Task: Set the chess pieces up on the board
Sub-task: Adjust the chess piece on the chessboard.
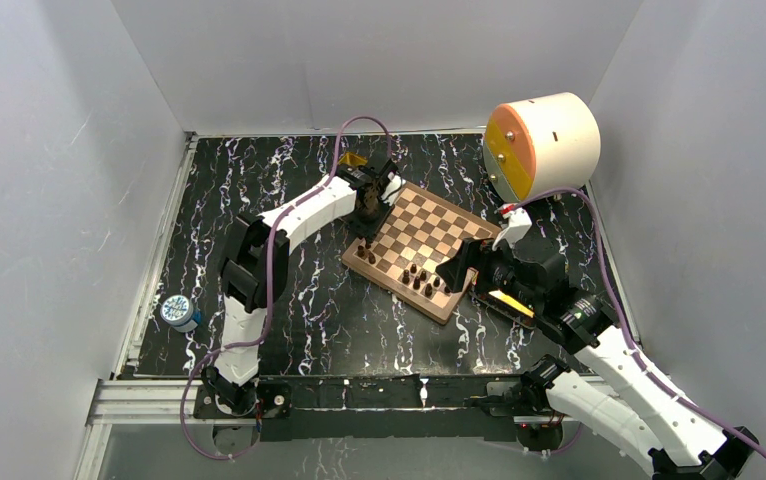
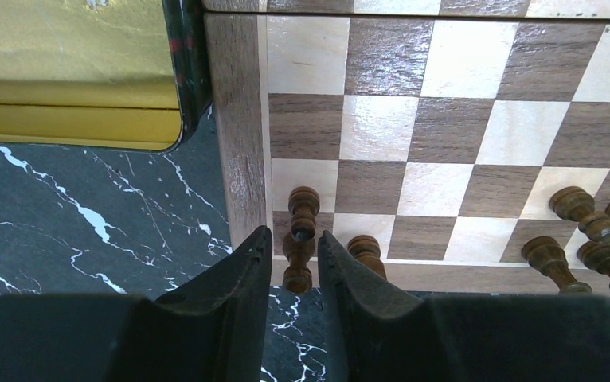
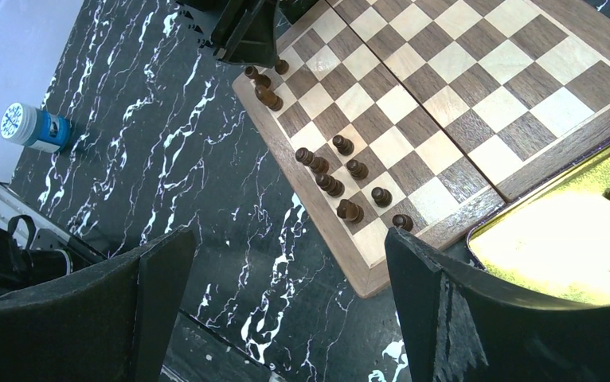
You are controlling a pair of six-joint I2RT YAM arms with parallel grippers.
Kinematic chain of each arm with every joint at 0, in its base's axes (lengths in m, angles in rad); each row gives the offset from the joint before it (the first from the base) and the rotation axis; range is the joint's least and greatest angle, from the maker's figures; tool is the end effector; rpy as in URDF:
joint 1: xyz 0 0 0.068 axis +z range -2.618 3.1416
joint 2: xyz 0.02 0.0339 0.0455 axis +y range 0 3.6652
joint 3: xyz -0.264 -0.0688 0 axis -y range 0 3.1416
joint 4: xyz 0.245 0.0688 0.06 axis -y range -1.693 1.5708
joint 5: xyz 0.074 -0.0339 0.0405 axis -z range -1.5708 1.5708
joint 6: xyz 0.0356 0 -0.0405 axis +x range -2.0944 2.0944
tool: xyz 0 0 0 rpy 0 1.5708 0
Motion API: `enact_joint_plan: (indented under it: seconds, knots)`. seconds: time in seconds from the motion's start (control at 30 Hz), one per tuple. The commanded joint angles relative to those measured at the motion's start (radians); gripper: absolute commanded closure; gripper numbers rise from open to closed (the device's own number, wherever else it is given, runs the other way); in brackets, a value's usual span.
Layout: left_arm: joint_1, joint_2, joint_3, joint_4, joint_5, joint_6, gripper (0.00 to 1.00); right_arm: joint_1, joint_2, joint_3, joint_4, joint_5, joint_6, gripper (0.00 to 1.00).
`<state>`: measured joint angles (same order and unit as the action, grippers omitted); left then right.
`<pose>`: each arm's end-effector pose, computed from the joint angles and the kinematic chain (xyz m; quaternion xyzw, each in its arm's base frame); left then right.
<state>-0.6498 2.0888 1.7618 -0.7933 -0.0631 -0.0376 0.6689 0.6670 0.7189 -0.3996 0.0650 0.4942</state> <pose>0.3594 -0.2703 0.2224 0.2869 0.9311 -0.0463 0.2205 0.1247 0.0956 0.3121 -0.0528 0.8168 0.2930 0.4941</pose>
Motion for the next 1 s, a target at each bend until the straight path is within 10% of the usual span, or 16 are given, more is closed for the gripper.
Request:
enact_joint_plan:
  seconds: [0.0,0.97]
  knots:
    - [0.003,-0.005,0.002,-0.007,0.013,-0.001,0.75,0.000,-0.020,0.047,0.021,0.018,-0.002,0.01]
    - [0.003,0.014,0.025,0.009,0.038,-0.002,0.90,0.001,0.000,0.037,0.034,0.009,-0.008,0.01]
